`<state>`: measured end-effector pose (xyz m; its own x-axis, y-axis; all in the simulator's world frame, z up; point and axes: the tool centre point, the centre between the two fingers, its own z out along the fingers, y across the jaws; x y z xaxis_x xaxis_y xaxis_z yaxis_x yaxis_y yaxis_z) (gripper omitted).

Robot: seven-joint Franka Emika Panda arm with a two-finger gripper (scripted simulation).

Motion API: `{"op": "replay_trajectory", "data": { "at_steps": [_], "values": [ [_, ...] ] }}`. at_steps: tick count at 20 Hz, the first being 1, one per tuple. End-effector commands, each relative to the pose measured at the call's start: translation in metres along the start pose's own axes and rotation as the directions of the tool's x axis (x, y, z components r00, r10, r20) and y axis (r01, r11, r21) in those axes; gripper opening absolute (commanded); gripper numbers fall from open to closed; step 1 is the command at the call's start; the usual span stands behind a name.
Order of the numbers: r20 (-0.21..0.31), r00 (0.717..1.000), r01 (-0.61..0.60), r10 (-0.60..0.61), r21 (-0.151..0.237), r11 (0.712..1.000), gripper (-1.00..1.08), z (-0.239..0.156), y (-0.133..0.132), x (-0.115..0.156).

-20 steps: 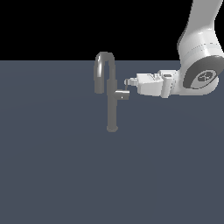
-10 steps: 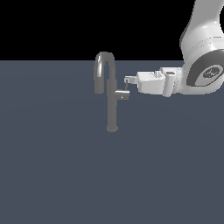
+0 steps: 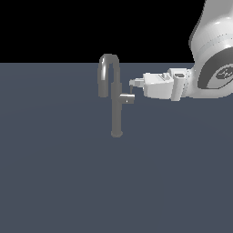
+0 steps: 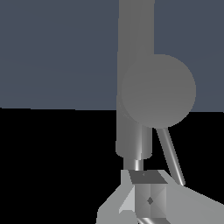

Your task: Turn on the faucet by rotating a designated handle.

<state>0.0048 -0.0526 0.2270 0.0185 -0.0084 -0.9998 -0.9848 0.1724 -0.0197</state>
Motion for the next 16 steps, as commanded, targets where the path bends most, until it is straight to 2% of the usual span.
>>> {"op": "replay_trajectory", "data": {
  "at_steps": [1, 3, 11, 12, 13, 16],
  "values": [
    [0.005, 1.000, -0.012, 0.012, -0.008, 1.000, -1.00, 0.000, 0.014, 0.001],
    [0.001, 1.000, 0.004, -0.004, -0.002, 1.000, -1.00, 0.000, 0.005, -0.003],
    [0.005, 1.000, -0.011, 0.011, -0.008, 1.000, -1.00, 0.000, 0.038, 0.012],
    [0.005, 1.000, -0.011, 0.011, -0.008, 1.000, -1.00, 0.000, 0.038, 0.012],
    [0.004, 1.000, 0.015, -0.015, -0.004, 1.000, -1.00, -0.001, 0.028, 0.000],
    [0.005, 1.000, 0.003, -0.003, -0.006, 1.000, -1.00, -0.001, 0.040, 0.016]
  ]
}}
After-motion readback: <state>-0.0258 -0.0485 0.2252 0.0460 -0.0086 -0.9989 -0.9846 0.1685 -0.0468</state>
